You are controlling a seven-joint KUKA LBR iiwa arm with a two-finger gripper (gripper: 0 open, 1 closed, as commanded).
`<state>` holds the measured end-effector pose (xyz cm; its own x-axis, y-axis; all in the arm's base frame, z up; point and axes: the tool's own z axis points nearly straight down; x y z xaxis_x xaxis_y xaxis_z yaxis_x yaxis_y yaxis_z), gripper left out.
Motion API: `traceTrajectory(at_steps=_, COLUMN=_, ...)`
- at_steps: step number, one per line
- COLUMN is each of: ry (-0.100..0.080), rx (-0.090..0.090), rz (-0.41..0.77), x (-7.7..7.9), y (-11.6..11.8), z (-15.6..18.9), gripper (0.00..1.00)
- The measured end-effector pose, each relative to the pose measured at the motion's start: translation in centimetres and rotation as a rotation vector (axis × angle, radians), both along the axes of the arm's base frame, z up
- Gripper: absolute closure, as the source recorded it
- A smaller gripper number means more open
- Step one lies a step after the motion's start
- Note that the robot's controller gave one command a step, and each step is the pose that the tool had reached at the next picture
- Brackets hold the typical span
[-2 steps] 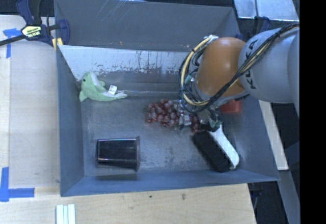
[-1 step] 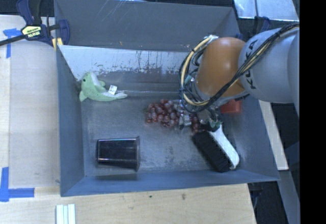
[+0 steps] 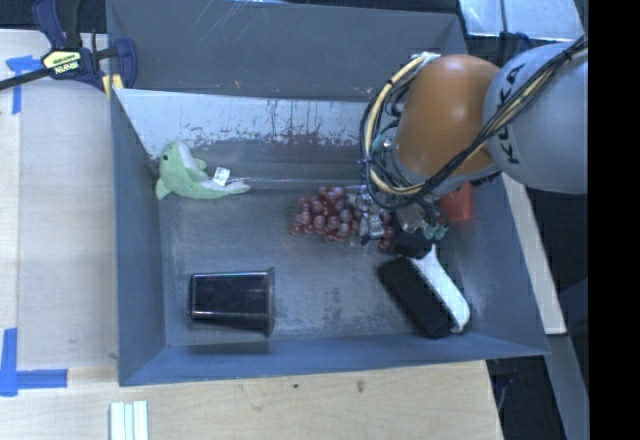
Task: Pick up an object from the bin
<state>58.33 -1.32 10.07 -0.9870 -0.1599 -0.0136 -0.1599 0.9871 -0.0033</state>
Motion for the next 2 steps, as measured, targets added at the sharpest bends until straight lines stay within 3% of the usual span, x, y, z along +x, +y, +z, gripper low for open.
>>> traceTrajectory(at_steps=1, ry=-0.002, rx=-0.001, rz=0.004, x=0.1, y=0.3, z=5.2, gripper=1.0)
traceTrajectory(at_steps=2, ry=-0.003, rx=0.0, rz=-0.005, x=-1.7, y=-0.7, z=19.4, gripper=1.0)
